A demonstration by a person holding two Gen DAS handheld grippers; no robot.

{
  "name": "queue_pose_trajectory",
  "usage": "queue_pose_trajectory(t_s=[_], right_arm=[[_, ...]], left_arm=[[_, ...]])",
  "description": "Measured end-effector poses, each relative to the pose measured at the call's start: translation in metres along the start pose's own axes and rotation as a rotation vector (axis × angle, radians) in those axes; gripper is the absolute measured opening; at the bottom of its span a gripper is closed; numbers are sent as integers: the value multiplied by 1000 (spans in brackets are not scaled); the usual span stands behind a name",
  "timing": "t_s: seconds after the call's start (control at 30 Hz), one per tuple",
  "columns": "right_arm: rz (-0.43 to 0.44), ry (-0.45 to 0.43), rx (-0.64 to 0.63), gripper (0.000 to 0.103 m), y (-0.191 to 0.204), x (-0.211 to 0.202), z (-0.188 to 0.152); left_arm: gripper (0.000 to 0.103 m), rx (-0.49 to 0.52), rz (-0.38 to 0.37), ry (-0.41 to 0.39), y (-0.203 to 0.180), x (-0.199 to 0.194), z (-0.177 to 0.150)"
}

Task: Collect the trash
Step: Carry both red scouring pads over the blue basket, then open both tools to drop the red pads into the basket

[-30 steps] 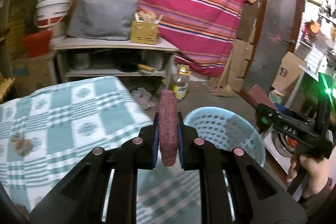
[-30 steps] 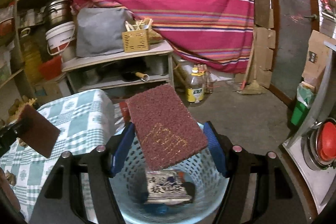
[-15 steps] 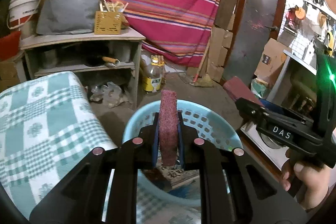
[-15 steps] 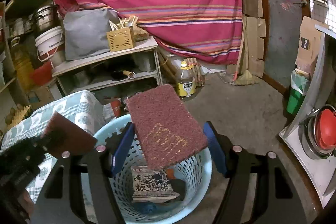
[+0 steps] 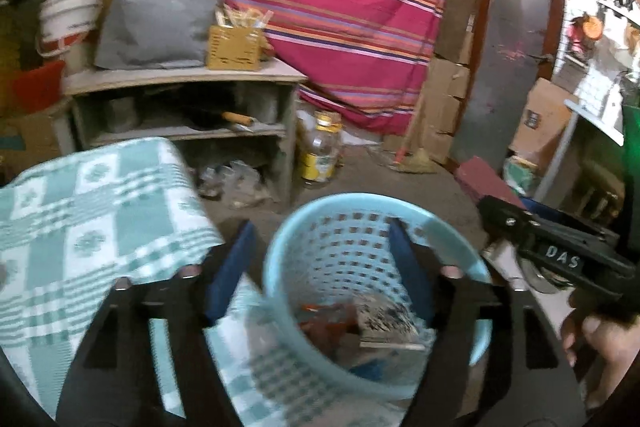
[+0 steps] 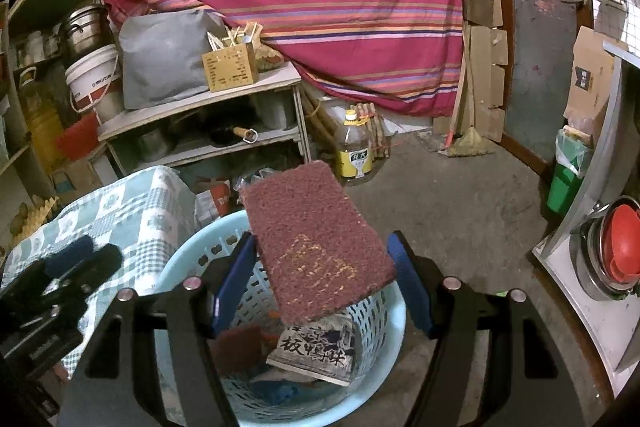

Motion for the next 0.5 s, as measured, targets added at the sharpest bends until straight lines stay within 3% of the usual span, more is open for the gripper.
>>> queue_pose_trajectory(t_s=[0.03, 0.27, 0.37, 0.5], right_arm=[[0, 4, -6, 67, 2, 1, 0], [6, 20, -30, 68, 18, 9, -3], [19, 29, -32, 80, 24, 13, -5], [-5, 26, -43, 84, 32, 15, -6]], left_arm=[[83, -1, 32, -11, 5, -3, 0], [95, -50, 117, -26, 39, -25, -3], [97, -52, 150, -28, 52, -35, -4], [97, -49, 207, -33, 70, -51, -5]])
Point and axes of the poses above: each gripper's, at about its wrist camera, not at the fingertips, and x roughly the way its jaws point, y to its left, z to its top, the point moved 1 cm from there along x, roughly the way its jaws point, and after that the axes turned 1 degree about z, right-handed, at the moved point
